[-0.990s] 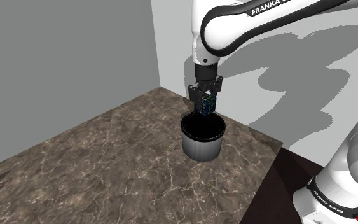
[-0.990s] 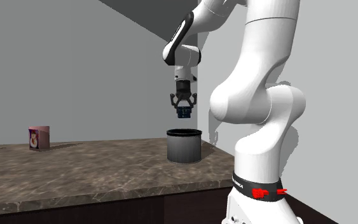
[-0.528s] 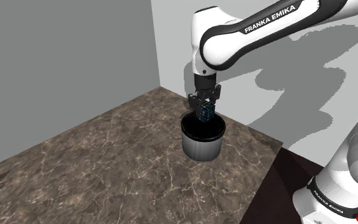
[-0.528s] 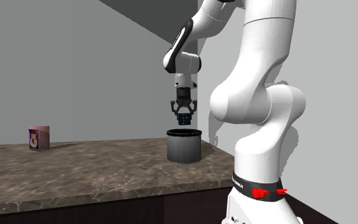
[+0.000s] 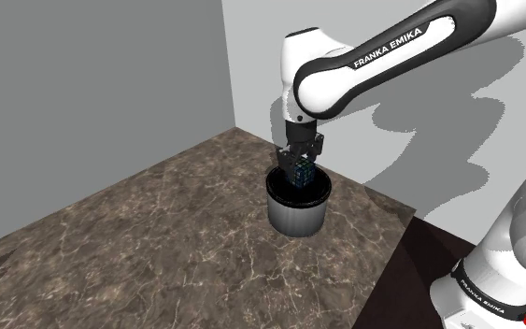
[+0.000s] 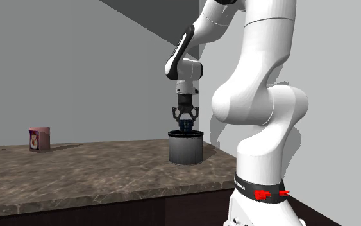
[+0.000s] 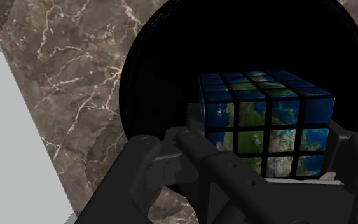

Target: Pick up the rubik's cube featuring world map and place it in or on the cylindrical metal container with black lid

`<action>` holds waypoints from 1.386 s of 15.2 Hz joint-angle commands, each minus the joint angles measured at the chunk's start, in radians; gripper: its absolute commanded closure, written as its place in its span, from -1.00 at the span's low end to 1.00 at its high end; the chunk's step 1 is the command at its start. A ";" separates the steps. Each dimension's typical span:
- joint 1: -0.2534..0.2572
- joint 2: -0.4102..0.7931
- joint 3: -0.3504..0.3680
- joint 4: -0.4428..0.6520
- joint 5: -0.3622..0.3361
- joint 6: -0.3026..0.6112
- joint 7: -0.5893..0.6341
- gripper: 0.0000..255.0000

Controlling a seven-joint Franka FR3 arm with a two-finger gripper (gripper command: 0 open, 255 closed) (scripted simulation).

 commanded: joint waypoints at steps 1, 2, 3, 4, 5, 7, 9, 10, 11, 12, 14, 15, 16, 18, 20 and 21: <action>0.000 0.000 0.000 0.000 0.000 0.001 0.000 1.00; 0.000 0.000 0.000 0.000 0.000 0.001 0.000 1.00; 0.000 0.000 0.000 0.000 0.000 0.001 0.000 1.00; 0.000 0.000 0.000 0.000 0.000 0.001 0.000 1.00; 0.000 0.000 0.000 0.000 0.000 0.001 0.000 -1.00; 0.000 0.000 0.000 0.000 0.000 0.001 0.000 -1.00; 0.000 0.000 0.000 0.000 0.000 0.001 0.000 -1.00; 0.000 0.000 0.000 0.000 0.000 0.001 0.000 -1.00; 0.000 -0.013 -0.001 0.022 0.002 -0.034 -0.002 -1.00; 0.000 -0.024 -0.003 0.045 0.003 -0.069 -0.003 -1.00; -0.001 -0.041 -0.005 0.091 0.005 -0.131 -0.005 -1.00; -0.001 -0.041 -0.005 0.091 0.005 -0.131 -0.005 -1.00; -0.001 -0.041 -0.005 0.091 0.005 -0.131 -0.005 -1.00; -0.001 -0.041 -0.005 0.091 0.005 -0.131 -0.005 -1.00; -0.001 -0.041 -0.005 0.091 0.005 -0.131 -0.005 -1.00; -0.001 -0.041 -0.005 0.091 0.005 -0.131 -0.005 -1.00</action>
